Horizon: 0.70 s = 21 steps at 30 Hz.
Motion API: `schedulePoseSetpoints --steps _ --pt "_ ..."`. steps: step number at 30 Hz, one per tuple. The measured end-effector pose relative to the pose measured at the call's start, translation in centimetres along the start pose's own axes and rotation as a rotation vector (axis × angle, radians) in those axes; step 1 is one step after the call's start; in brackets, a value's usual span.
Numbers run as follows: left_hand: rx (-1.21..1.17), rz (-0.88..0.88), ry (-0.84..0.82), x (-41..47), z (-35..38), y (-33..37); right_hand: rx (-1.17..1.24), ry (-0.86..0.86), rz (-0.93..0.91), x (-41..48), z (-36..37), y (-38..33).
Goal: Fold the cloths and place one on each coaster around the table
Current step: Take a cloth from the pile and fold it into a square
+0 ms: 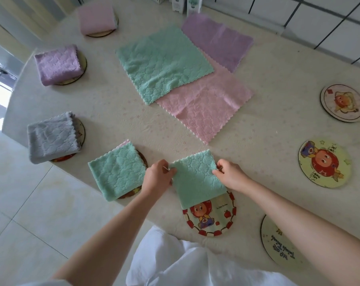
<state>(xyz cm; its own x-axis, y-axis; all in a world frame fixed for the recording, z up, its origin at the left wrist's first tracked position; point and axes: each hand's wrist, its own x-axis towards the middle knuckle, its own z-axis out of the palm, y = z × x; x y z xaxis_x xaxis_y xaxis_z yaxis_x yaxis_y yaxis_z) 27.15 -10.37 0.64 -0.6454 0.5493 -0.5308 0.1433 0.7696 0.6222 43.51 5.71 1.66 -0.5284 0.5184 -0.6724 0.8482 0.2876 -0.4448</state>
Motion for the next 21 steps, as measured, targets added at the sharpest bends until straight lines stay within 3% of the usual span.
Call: schedulePoseSetpoints --steps 2,5,9,13,21 --pt "0.196 0.118 0.094 -0.2 0.0 0.0 -0.023 0.028 -0.003 -0.1 -0.2 -0.1" --pt "0.468 0.520 0.180 -0.7 0.3 -0.7 -0.139 0.114 -0.068 -1.0 0.0 -0.2" --pt "0.703 0.862 -0.057 -1.2 1.6 -1.7 -0.283 0.161 -0.090 -2.3 1.4 -0.3" --pt "0.757 0.812 -0.138 -1.4 2.2 -2.5 -0.257 0.194 -0.050 -2.8 2.3 0.1" --pt "0.633 0.643 -0.062 -0.3 1.0 -2.1 -0.133 0.217 0.029 -3.5 2.0 0.8"
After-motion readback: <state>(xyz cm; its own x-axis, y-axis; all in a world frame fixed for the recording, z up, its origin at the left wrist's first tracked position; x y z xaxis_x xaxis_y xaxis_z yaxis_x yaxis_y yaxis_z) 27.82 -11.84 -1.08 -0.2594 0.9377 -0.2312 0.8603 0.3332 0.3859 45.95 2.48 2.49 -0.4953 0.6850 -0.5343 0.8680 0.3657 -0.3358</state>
